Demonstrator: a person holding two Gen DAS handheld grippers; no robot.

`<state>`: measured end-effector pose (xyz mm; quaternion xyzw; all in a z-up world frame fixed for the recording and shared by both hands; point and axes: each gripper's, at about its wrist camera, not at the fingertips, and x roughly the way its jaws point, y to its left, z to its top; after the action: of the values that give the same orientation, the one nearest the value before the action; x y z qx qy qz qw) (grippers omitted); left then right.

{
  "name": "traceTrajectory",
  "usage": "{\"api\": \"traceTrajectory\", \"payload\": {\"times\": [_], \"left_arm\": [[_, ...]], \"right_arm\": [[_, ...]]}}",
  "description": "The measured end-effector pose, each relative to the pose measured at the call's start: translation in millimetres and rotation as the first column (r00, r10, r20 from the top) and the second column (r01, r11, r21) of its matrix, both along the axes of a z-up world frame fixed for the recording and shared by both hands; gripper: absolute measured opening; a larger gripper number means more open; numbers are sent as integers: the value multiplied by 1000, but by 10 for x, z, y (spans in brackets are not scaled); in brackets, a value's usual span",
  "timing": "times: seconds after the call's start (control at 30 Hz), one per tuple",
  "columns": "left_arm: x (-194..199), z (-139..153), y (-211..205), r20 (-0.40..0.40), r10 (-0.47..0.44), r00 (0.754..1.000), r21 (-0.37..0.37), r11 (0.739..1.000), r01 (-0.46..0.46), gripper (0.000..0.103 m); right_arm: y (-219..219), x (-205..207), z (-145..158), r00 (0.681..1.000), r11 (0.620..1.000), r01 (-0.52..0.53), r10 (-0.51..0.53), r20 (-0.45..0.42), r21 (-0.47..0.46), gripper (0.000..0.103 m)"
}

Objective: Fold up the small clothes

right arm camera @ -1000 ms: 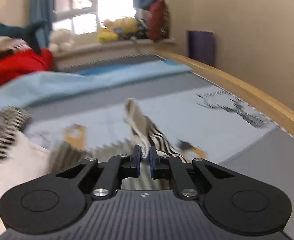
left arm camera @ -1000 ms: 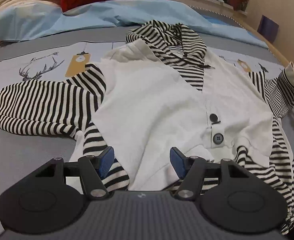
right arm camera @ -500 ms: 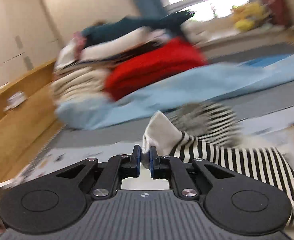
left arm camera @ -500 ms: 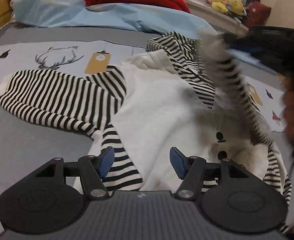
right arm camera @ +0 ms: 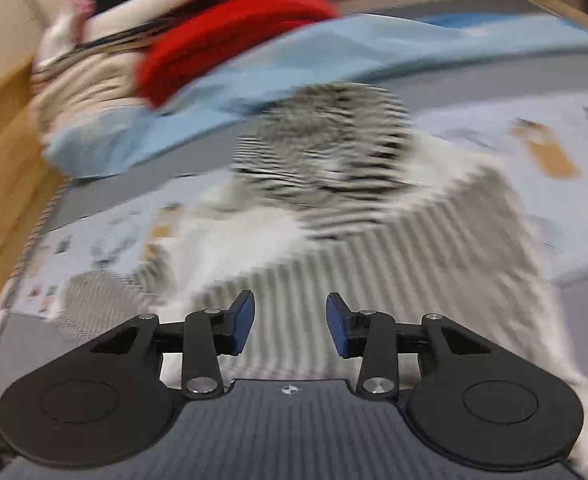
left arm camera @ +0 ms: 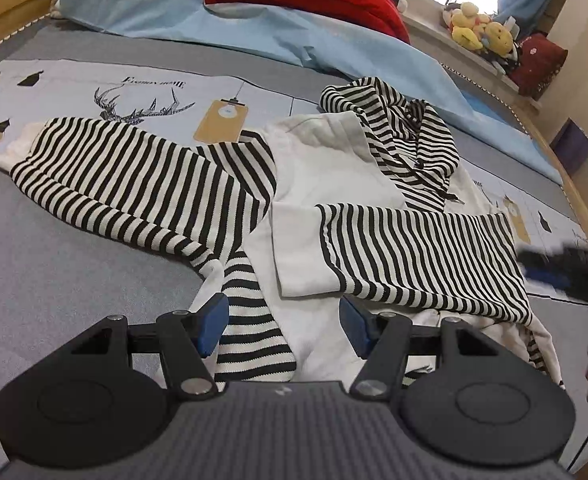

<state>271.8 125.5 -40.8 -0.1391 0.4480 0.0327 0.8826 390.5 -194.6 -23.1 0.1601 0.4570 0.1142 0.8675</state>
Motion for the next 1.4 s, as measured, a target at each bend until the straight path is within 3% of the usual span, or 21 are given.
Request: {"api": "traceTrajectory", "payload": {"times": [0.1, 0.23, 0.3, 0.37, 0.47, 0.6, 0.73, 0.8, 0.83, 0.87, 0.9, 1.0, 1.1, 1.13, 1.2, 1.27, 1.3, 1.33, 1.4], "left_arm": [[134, -19, 27, -42, 14, 999, -63, 998, -17, 66], [614, -42, 35, -85, 37, 996, -165, 985, -50, 66], [841, -151, 90, -105, 81, 991, -242, 965, -105, 66], [941, -294, 123, -120, 127, 985, -258, 954, -154, 66], [1026, -508, 153, -187, 143, 972, -216, 959, -183, 60], [1171, -642, 180, -184, 141, 973, -169, 970, -173, 58], [1289, -759, 84, -181, 91, 979, -129, 985, -115, 53], [1356, -806, -7, -180, 70, 981, -86, 993, -86, 45], [1376, -804, -66, -179, 73, 981, -49, 995, -83, 30], [1386, -774, -130, -169, 65, 984, -5, 998, -67, 9], [1395, -723, -211, -150, 40, 988, 38, 999, -34, 3], [1393, -485, -453, -47, -42, 998, 105, 993, 47, 3], [1376, -244, -620, 87, -92, 992, 117, 990, 81, 3], [1347, -127, -641, 152, -90, 984, 93, 993, 77, 3], [1259, 129, -666, 309, -97, 946, 11, 995, 98, 3], [1142, 311, -721, 435, -117, 893, -8, 991, 134, 3], [1128, 330, -758, 445, -134, 885, 2, 989, 149, 3], [1154, 292, -784, 417, -146, 897, 10, 988, 156, 3], [1250, 120, -768, 304, -117, 945, 32, 993, 112, 3]], "right_arm": [[-496, -119, -162, 991, 991, 125, -127, -42, -37, 42], [-1022, -297, -457, 938, 947, 319, -311, -151, 27, 43], [-1107, -355, -570, 919, 929, 359, -335, -210, 89, 43], [-1085, -385, -703, 911, 920, 359, -309, -274, 155, 43], [-1118, -410, -831, 878, 876, 434, -359, -318, 210, 43], [-1210, -363, -954, 812, 799, 557, -469, -348, 224, 43], [-1240, -319, -958, 791, 759, 597, -503, -347, 260, 43], [-1250, -312, -973, 782, 747, 610, -515, -351, 264, 43], [-1254, -324, -983, 774, 740, 620, -521, -360, 261, 41], [-1256, -343, -988, 766, 735, 628, -526, -369, 256, 34], [-1261, -336, -995, 758, 732, 636, -533, -376, 246, 25], [-1320, -324, -1045, 724, 702, 674, -565, -395, 231, 4], [-1388, -364, -1001, 716, 682, 688, -582, -385, 248, 3], [-1412, -388, -972, 709, 664, 698, -594, -380, 267, 3], [-1521, -518, -889, 675, 583, 737, -652, -345, 341, 3], [-1621, -694, -807, 613, 485, 773, -738, -282, 409, 3], [-1663, -754, -789, 585, 455, 785, -768, -261, 420, 3], [-1698, -794, -786, 564, 441, 798, -786, -253, 411, 3], [-1706, -797, -867, 557, 435, 809, -780, -283, 395, 3]]}}
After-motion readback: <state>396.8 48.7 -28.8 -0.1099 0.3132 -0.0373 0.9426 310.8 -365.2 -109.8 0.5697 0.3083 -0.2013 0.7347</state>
